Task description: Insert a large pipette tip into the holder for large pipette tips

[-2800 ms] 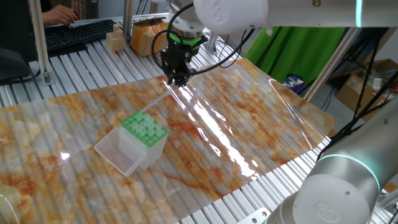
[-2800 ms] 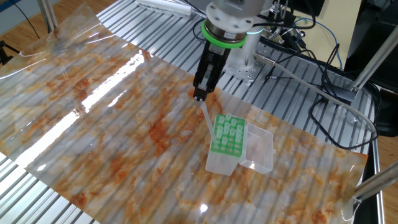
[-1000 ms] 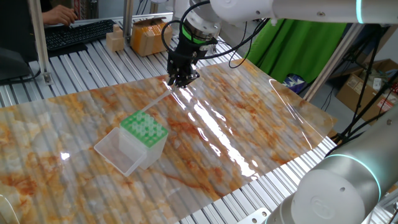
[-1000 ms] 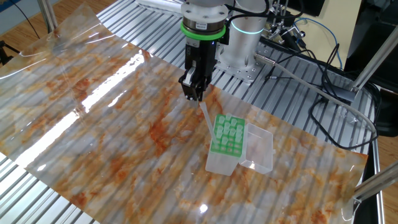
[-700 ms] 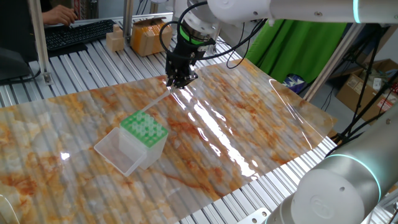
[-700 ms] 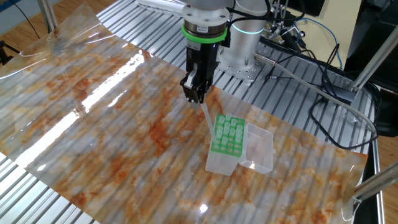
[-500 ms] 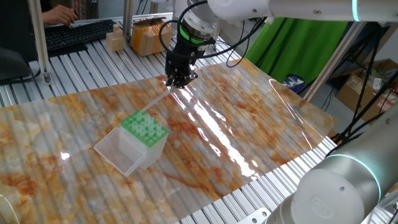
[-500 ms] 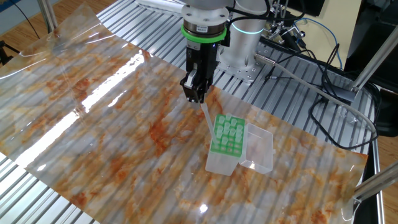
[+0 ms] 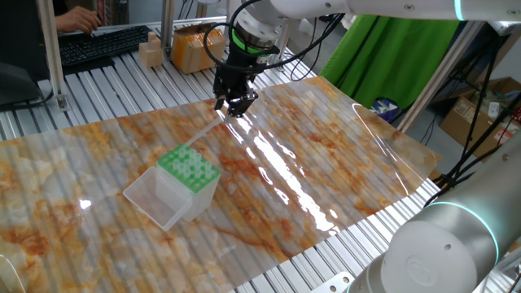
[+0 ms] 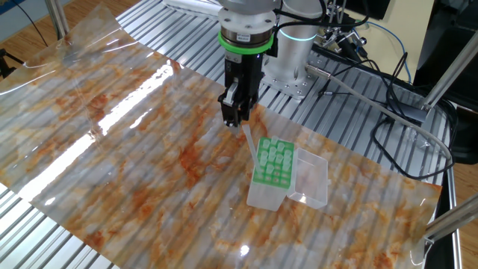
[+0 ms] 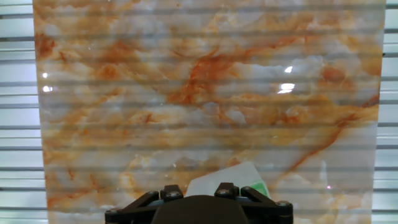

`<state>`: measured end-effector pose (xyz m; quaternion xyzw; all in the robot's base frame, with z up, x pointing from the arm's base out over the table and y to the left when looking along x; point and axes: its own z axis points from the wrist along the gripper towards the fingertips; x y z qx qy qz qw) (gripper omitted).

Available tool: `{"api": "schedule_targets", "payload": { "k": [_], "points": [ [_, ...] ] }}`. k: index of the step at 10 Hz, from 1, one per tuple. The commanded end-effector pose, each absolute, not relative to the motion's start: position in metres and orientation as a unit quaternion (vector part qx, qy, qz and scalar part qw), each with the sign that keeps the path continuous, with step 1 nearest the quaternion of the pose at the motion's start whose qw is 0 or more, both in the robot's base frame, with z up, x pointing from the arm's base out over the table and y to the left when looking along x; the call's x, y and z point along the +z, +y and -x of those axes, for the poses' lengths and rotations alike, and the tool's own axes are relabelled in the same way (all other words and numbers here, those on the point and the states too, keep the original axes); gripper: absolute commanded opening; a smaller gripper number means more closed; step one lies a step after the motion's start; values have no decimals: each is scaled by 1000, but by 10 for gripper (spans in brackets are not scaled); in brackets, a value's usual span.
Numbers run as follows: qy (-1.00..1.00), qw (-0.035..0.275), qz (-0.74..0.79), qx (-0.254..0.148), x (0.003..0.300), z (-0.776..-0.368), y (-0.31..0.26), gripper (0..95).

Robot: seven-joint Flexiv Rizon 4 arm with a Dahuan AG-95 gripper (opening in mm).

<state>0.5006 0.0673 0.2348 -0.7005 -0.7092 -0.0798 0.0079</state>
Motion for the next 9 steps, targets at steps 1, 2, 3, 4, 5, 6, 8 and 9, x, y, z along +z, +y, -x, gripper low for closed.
{"api": "schedule_targets", "payload": {
  "k": [1, 2, 3, 4, 5, 6, 8, 9],
  "points": [
    [-709, 8, 700, -81, 235, -499, 69, 380],
    [-709, 9, 701, -82, 235, -499, 69, 380],
    [-709, 8, 701, -83, 234, -500, 70, 380],
    [-708, 8, 701, -83, 233, -500, 70, 380],
    [-706, 8, 703, -82, 232, -501, 71, 380],
    [-707, 8, 703, -82, 232, -501, 71, 380],
    [-706, 7, 703, -82, 231, -501, 72, 380],
    [-706, 8, 703, -82, 231, -501, 73, 380]
  ]
}}
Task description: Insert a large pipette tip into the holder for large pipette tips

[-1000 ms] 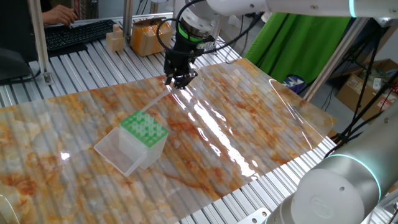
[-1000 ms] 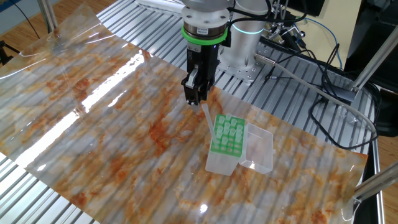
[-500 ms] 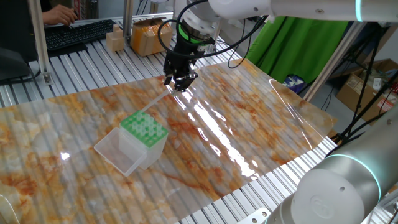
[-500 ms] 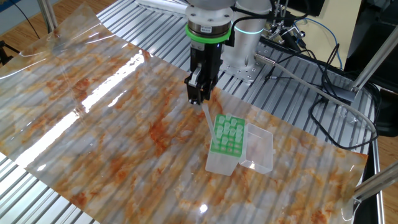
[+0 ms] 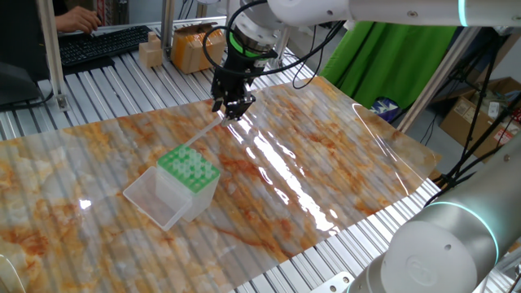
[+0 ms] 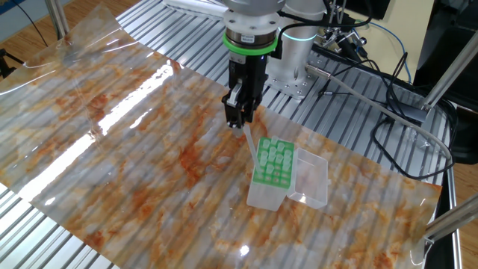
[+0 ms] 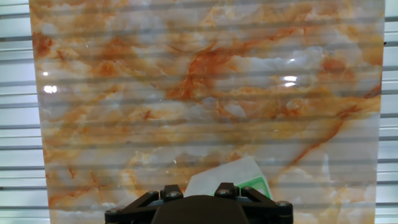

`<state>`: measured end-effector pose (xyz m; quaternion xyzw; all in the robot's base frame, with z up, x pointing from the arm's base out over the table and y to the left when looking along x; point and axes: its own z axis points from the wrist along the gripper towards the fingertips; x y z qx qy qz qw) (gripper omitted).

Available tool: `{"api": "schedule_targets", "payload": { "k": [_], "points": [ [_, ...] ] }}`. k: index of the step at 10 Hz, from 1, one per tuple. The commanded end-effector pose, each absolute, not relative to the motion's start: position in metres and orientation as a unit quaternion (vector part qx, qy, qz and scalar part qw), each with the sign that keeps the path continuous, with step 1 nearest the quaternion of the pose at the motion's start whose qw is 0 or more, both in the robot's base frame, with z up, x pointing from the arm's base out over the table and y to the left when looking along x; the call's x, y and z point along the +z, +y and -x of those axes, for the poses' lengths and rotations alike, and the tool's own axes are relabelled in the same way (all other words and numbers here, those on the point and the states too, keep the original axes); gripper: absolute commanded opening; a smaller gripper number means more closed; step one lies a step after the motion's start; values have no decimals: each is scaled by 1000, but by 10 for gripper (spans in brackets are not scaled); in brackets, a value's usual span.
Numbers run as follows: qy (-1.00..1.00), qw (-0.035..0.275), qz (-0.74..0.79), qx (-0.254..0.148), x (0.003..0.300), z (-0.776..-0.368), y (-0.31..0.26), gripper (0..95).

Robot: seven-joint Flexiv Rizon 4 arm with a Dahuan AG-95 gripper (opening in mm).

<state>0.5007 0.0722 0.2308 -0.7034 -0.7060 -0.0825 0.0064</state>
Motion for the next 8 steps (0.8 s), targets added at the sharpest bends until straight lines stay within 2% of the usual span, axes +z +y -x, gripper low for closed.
{"api": "schedule_targets", "payload": {
  "k": [1, 2, 5, 6, 8],
  "points": [
    [-706, 8, 703, -83, 230, -501, 73, 380],
    [-706, 8, 703, -83, 230, -501, 73, 190],
    [-706, 6, 703, -84, 229, -502, 74, 190],
    [-707, 5, 702, -85, 229, -502, 74, 0],
    [-706, 2, 703, -83, 229, -502, 74, 0]
  ]
}}
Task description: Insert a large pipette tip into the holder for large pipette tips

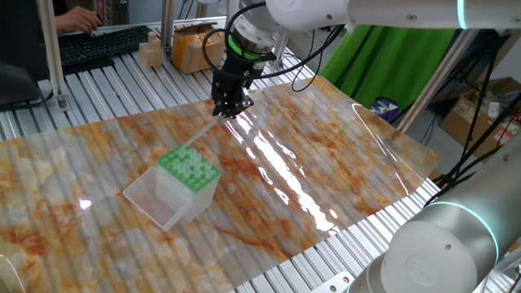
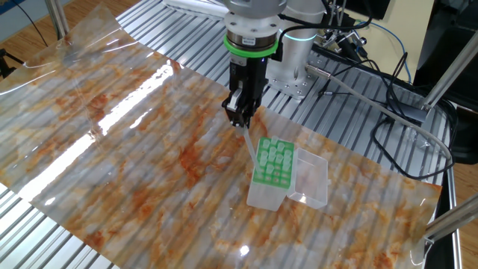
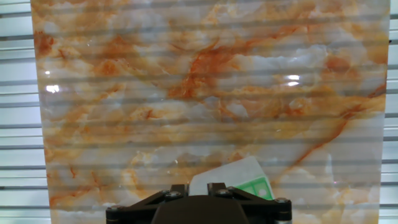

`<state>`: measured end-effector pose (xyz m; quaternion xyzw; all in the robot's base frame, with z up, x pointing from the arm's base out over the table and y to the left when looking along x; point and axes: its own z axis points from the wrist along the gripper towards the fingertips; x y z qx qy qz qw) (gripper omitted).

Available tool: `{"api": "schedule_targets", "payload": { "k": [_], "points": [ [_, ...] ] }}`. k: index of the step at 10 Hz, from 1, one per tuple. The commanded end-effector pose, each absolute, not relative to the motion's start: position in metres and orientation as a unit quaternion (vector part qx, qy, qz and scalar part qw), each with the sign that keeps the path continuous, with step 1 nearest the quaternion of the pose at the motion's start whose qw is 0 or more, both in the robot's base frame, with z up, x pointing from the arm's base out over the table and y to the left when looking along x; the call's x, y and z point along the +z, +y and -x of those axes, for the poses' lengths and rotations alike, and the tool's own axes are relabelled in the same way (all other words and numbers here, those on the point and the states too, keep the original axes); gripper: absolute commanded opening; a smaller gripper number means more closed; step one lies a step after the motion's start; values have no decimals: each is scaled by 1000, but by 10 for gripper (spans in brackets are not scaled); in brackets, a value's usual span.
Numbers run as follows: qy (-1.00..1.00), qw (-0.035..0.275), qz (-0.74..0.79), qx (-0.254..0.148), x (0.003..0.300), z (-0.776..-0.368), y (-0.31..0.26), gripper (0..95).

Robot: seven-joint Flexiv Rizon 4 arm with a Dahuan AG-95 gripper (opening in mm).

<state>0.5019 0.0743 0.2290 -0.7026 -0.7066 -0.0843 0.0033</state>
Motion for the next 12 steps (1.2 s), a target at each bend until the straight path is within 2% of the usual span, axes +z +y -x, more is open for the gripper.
{"api": "schedule_targets", "payload": {
  "k": [1, 12],
  "points": [
    [-707, -1, 703, -80, 230, -501, 75, 0],
    [-716, -31, 695, -54, 240, -499, 82, 0]
  ]
}}
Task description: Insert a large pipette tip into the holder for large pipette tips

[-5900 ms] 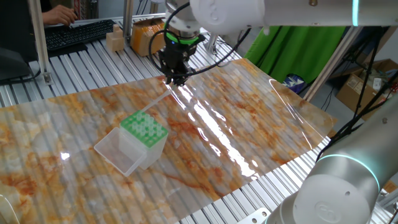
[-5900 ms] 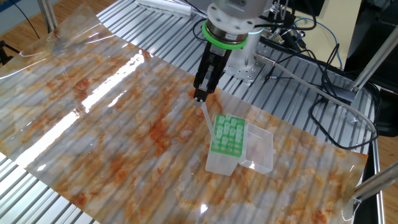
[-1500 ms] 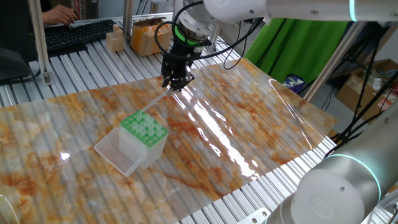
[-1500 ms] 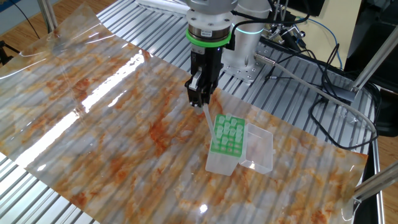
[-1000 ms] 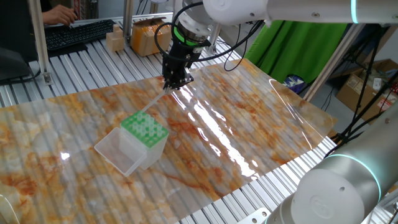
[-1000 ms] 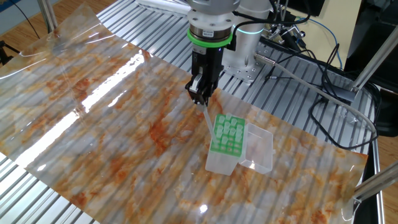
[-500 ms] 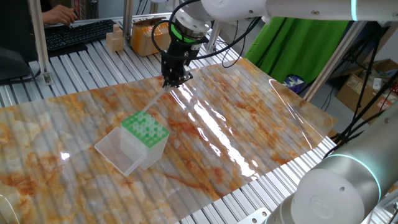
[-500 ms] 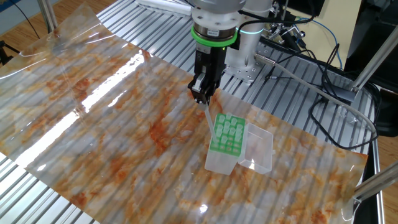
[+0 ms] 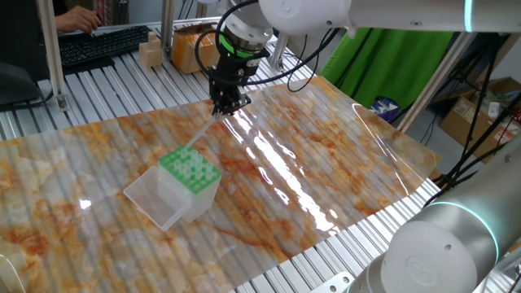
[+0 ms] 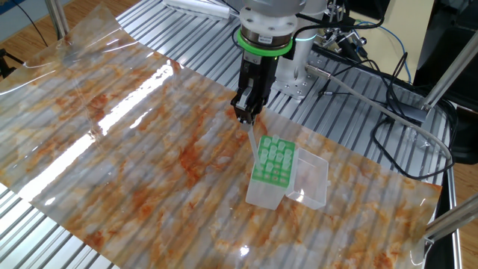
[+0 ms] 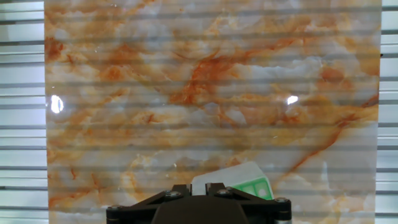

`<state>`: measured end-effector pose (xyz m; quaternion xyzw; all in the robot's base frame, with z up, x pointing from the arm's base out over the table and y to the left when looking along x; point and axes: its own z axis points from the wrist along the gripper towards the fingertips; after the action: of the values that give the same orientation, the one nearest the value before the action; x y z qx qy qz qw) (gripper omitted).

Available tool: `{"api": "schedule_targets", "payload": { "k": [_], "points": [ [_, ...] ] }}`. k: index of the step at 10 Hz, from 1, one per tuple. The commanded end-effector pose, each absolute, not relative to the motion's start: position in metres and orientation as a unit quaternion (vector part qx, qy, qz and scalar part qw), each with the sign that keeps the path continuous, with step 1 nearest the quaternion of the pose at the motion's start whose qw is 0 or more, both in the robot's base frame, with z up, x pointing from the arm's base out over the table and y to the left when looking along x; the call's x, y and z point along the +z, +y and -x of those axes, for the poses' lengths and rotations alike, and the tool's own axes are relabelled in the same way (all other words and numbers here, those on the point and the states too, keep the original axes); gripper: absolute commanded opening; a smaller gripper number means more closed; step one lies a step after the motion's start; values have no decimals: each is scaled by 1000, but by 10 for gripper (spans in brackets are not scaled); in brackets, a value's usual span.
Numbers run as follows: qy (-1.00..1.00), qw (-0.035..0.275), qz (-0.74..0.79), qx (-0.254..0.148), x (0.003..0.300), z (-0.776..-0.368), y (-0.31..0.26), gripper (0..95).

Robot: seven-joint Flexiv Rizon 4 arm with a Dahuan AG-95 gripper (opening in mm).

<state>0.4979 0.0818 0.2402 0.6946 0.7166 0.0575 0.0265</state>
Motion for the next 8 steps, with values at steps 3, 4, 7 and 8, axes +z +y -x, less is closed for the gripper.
{"api": "schedule_targets", "payload": {
  "k": [3, 4, 7, 8],
  "points": [
    [720, 40, -691, 47, 240, -499, 82, 0],
    [724, 44, -687, 42, 240, -498, 83, 0],
    [726, 47, -685, 40, 239, -497, 83, 0],
    [726, 49, -685, 38, 239, -497, 83, 0]
  ]
}}
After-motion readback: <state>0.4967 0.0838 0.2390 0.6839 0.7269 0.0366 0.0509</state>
